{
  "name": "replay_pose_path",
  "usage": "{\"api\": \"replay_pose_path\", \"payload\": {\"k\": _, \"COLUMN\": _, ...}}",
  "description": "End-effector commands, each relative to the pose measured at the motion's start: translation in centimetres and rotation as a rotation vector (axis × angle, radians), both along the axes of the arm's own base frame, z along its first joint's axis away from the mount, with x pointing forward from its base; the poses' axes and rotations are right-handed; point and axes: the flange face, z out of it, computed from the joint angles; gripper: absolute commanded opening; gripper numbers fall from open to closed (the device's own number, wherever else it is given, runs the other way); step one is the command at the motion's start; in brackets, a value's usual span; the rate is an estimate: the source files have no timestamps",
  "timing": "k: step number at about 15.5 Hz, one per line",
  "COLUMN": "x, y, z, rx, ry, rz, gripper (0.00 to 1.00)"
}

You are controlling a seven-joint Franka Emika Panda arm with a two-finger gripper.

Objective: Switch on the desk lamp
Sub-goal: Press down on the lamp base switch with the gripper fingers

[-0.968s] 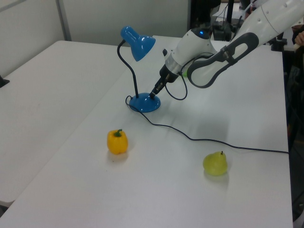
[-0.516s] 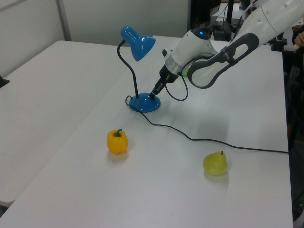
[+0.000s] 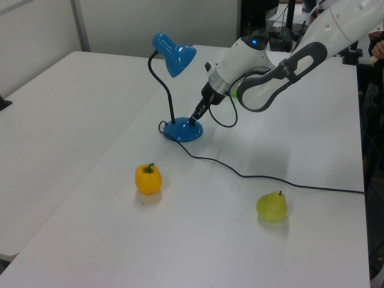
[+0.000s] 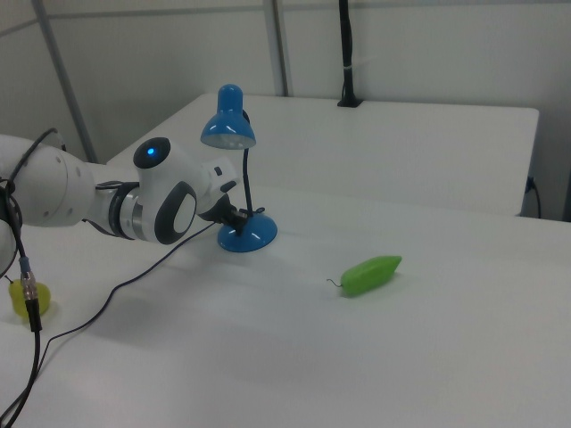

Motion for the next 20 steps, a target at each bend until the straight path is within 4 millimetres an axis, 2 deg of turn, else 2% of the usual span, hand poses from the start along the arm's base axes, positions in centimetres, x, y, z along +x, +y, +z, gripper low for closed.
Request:
{"api": "replay_pose_path", "payload": {"k": 1, "x": -0.3, "y": 0.5, "z": -1.8, "rx": -0.002, "ry": 0.003, "rz": -0.001, "gripper": 0.00}}
{"api": "replay_pose_path", "payload": {"k": 8, "x": -0.1, "y": 0.5, "z": -1.9, "rx": -0.006, "ry": -0.039, "rz": 0.009, "gripper": 0.00}}
{"api": "replay_pose_path", "payload": {"k": 11, "x": -0.5, "y": 0.6, "z": -0.8, "rx": -0.007, "ry": -0.041, "rz": 0.011, "gripper": 0.00}}
{"api": "replay_pose_path", "payload": {"k": 14, "x": -2.6, "y": 0.5, "z": 1.3, "rx": -0.010, "ry": -0.003, "rz": 0.012, "gripper": 0.00}}
{"api": "replay_pose_path", "payload": {"k": 18, "x": -5.1, "y": 1.9, "z": 3.1, "rx": -0.044, "ry": 0.232, "rz": 0.026, "gripper": 0.00}}
{"api": "replay_pose_path", "payload": {"k": 20, "x": -6.9, "y": 1.6, "z": 5.7, "rx": -0.063, "ry": 0.364, "rz": 0.018, "gripper": 0.03}}
